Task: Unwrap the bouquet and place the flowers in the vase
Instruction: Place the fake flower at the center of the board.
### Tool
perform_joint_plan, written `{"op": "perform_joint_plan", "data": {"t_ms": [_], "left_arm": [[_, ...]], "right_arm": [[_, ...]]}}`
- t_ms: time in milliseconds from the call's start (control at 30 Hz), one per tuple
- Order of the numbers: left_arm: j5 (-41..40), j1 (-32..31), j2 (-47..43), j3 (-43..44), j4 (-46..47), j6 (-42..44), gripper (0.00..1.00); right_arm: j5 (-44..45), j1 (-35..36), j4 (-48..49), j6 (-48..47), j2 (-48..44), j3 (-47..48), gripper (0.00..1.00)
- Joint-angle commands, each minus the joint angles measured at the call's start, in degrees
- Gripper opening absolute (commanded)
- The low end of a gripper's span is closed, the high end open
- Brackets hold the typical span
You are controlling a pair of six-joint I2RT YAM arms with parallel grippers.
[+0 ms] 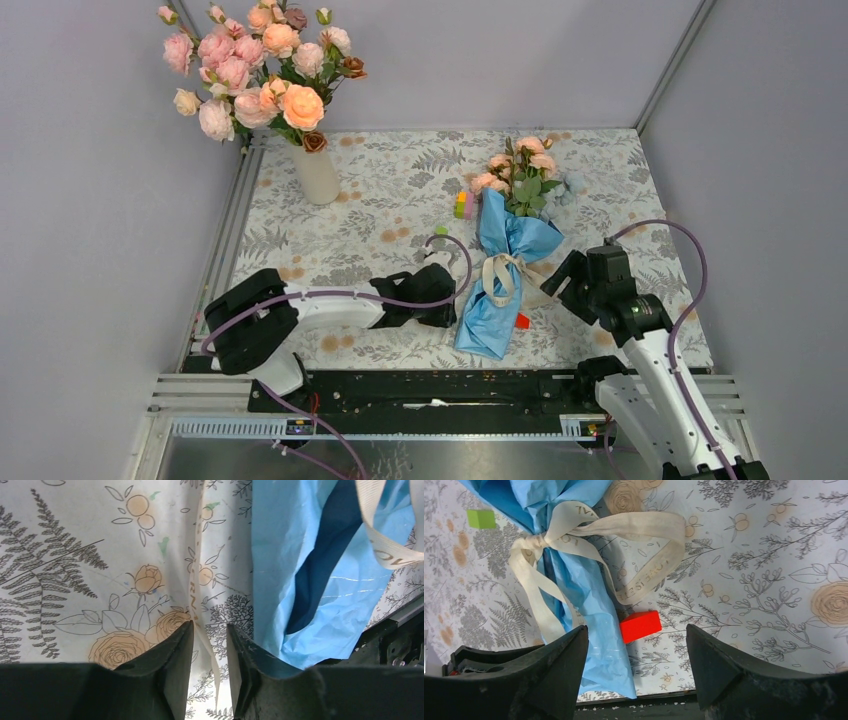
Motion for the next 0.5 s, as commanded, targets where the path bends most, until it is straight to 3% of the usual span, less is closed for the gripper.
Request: {"op": "perform_joint_plan", "data": {"t_ms": [0, 167, 300, 467], "left_arm": [[-2.1, -0.9, 0.9, 3.0, 0.9, 0.5, 0.32], [-2.1, -0.9, 2.0, 3.8, 0.0, -0.1, 0.20], [-3.0, -0.9, 0.5, 3.8, -1.2, -0.5, 0.10], [-2.9, -0.9, -0.3, 3.8, -1.1, -0.3, 0.00]], "right_arm": [[-3.8, -0.2, 3.6, -0.7, -0.6, -0.9, 0.76], [-14.3, -0.1, 9.9, -1.4, 1.7, -2.6, 0.67], [-23.8, 0.8, 16.2, -0.9, 4.6, -4.4, 0.66], [-24.8, 2.9, 18.4, -0.2, 5.8, -5.0, 0.61]]}}
